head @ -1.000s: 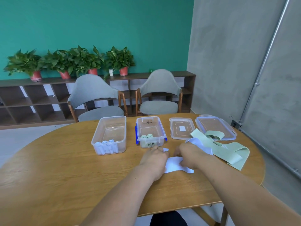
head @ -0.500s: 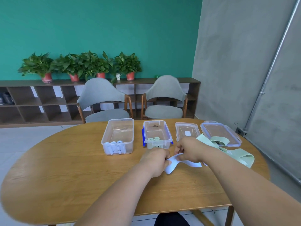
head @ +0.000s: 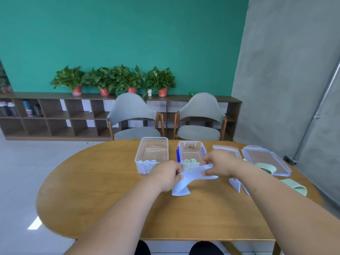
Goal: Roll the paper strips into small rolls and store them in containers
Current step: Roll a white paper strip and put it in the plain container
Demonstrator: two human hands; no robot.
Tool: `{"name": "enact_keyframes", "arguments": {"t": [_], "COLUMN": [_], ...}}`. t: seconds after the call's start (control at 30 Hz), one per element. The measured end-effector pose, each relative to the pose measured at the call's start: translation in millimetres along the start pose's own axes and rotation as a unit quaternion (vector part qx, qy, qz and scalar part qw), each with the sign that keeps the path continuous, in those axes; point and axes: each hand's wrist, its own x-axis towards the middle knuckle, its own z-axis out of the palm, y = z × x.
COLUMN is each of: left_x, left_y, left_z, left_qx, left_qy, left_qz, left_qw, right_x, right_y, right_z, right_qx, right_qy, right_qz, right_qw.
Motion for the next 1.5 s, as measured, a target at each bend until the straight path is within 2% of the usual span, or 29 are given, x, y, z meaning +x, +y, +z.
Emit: {"name": "enact_keyframes", "arguments": {"t": [0.2, 0.43, 0.57, 0.7, 0.87, 1.0, 1.17, 1.23, 1.37, 1.5], "left_x": [-20.6, -41.6, -52.8, -61.6, -74.7, -87.9, -93.4, -90.5, -85.4, -71.4], "left_y": [-23.4, -42.1, -56.2, -74.9, -89.3, -93.1, -106.1, -117.1, -137.8, -151.0], "left_z": [-15.4, -42.8, -60.4, -72.1, -87.3, -104.2, -124.0, -127.9, -133.5, -151.1], "left_qx": [-0.045, -0.151, -0.220, -0.244, -0.317, -0.372, -0.415, -0.416, -0.385, -0.331], "left_qy": [0.027, 0.136, 0.168, 0.183, 0.213, 0.226, 0.248, 0.259, 0.274, 0.324], "left_qz": [-0.033, -0.022, -0.034, -0.056, -0.064, -0.056, -0.057, -0.071, -0.102, -0.078], "left_qw": [0.998, 0.979, 0.960, 0.951, 0.922, 0.899, 0.873, 0.869, 0.875, 0.883], "right_x": [18.8, 29.1, 36.5, 48.8, 56.0, 59.4, 73.9, 82.6, 108.2, 131.1], "right_y": [-45.6, -103.5, -123.7, -136.1, -154.4, -172.9, -197.4, -207.3, -225.8, -244.0], "right_z": [-0.9, -4.7, -3.6, -0.9, -1.7, -2.6, -1.3, 2.1, 13.5, 5.5], "right_qx": [0.016, 0.041, 0.120, 0.240, 0.406, 0.481, 0.528, 0.527, 0.466, 0.414], "right_qy": [0.056, 0.099, 0.122, 0.131, 0.093, 0.083, 0.078, 0.081, 0.109, 0.203], "right_qz": [-0.062, -0.113, -0.125, -0.128, -0.104, -0.130, -0.137, -0.134, -0.111, -0.125], "right_qw": [0.996, 0.988, 0.977, 0.953, 0.903, 0.863, 0.834, 0.835, 0.871, 0.878]}}
